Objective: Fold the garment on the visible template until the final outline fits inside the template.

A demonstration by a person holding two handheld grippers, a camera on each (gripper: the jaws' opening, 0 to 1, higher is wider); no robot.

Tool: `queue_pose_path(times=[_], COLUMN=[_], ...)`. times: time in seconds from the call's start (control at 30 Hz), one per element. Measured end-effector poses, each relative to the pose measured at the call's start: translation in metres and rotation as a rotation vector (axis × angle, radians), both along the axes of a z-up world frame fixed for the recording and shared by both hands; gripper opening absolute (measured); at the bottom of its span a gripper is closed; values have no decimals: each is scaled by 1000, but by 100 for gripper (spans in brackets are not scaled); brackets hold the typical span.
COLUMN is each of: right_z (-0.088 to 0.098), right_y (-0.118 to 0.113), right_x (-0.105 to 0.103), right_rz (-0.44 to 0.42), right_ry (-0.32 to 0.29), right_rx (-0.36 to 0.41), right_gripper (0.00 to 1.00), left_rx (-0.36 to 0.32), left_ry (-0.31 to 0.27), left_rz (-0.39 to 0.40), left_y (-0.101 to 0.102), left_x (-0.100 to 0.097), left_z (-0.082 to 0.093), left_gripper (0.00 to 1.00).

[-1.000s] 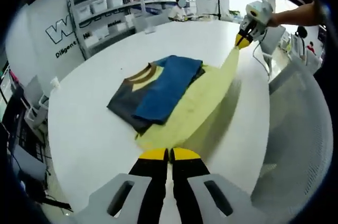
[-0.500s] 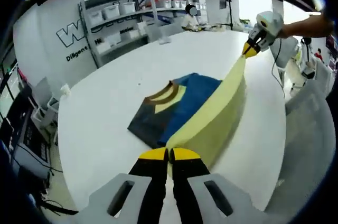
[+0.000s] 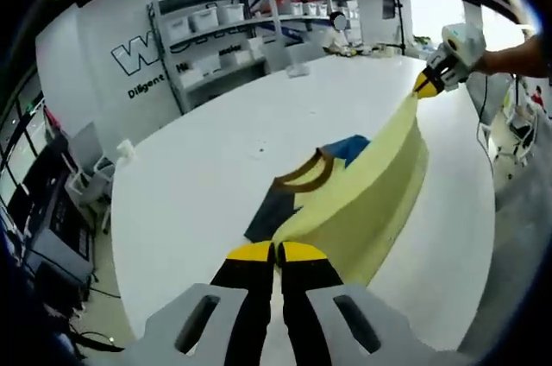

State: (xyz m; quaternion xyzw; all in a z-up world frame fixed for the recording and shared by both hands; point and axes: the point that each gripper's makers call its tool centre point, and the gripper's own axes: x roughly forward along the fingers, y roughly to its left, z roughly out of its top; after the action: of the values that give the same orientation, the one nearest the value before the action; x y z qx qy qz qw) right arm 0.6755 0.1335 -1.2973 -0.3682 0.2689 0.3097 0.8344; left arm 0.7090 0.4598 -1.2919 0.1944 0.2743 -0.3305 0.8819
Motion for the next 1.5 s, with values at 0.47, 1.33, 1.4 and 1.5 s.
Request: queue_pose_path(times=[0.47, 1.33, 1.4, 1.5], right_z=[2, -53, -57, -62], right_y=[-4, -9, -10, -10], right_x=[42, 87, 91, 95], right_rz=[-20, -126, -128, -127], right_ry=[-15, 82, 89, 99], right_rx=[-7, 13, 13, 7], right_gripper=[0, 0, 0, 0], left_rx=[24, 75, 87, 95], left_ry=[-45, -16, -20, -7], left_rz=[19, 59, 59, 67], left_y=[-5, -6, -7, -6], left_x=[42, 90, 92, 94], left_z=[0, -46, -49, -58], left_gripper=[2, 2, 2, 2])
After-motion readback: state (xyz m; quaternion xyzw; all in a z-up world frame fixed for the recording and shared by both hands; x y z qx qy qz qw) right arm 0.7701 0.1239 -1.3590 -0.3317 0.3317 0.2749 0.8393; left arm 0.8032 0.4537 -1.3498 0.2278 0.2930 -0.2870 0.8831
